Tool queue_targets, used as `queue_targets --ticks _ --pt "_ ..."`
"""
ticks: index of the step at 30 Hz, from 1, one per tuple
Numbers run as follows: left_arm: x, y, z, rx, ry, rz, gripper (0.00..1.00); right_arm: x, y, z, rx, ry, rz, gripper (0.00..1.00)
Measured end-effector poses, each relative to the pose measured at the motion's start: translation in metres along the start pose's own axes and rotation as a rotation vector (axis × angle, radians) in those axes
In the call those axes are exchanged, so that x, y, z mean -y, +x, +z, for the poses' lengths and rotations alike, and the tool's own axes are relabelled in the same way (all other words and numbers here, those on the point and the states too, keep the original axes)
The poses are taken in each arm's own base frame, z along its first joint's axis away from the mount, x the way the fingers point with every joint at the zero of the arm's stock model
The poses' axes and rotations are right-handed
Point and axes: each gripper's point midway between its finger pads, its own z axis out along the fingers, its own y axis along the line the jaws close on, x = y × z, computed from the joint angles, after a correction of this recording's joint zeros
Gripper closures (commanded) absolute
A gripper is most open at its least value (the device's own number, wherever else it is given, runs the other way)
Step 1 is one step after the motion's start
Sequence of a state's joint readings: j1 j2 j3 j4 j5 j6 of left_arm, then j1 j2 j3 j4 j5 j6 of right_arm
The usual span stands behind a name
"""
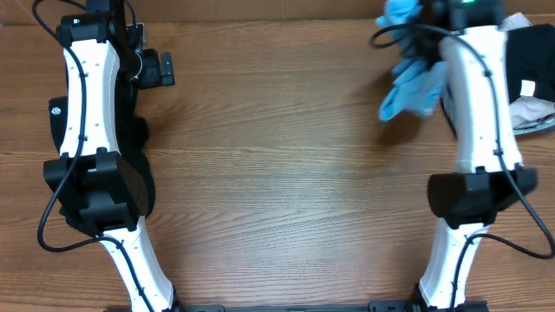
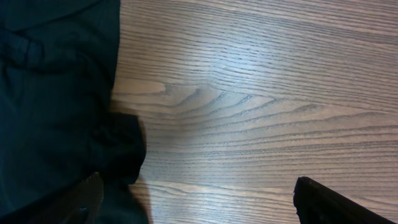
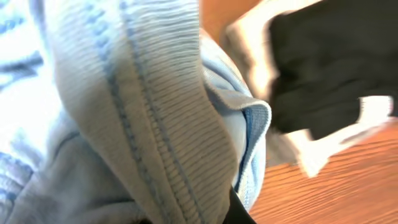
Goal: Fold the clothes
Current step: 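Carry the folded shirt to the top-right clothes stack with the right gripper, then lower the blue shirt onto the stack and press it flat with the right gripper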
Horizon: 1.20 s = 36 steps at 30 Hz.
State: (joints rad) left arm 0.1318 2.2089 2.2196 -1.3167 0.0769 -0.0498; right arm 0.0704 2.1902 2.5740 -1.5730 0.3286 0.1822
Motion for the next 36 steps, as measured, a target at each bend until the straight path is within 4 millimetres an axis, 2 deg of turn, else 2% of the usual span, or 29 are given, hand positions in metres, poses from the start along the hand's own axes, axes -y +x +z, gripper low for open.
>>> queue_targets --ticks 5,9,12,20,22,26,30,33,36 --pt "0.000 -0.002 0.000 0.007 0.001 -0.002 0.00 0.070 -0.036 -0.010 0.120 0.062 0.124 0.96" --pt "0.000 -0.002 0.000 0.009 0.001 -0.003 0.00 0.122 -0.061 -0.011 0.213 0.131 0.153 0.96" --pt "0.000 -0.004 0.000 0.017 0.001 -0.002 0.00 0.150 -0.076 -0.012 0.271 0.170 0.143 0.96" --pt "0.001 -0.009 0.000 0.036 0.002 -0.001 0.00 0.223 -0.138 -0.031 0.535 0.315 0.054 0.96" --pt "0.001 -0.010 0.000 0.039 0.002 -0.003 0.00 0.242 -0.146 -0.026 0.562 0.370 0.002 0.96" --pt "0.001 -0.010 0.000 0.042 0.003 -0.015 0.00 0.270 -0.141 0.000 0.516 0.435 -0.085 0.96" --pt "0.001 -0.015 0.000 0.060 0.004 -0.027 0.00 0.299 -0.114 0.043 0.388 0.425 -0.147 0.96" --pt "0.001 -0.021 -0.001 0.083 0.007 -0.050 0.00 0.309 -0.091 0.073 0.288 0.388 -0.195 0.96" --pt "0.001 -0.023 -0.001 0.094 0.009 -0.071 0.00 0.301 -0.076 0.093 0.223 0.333 -0.260 0.96"
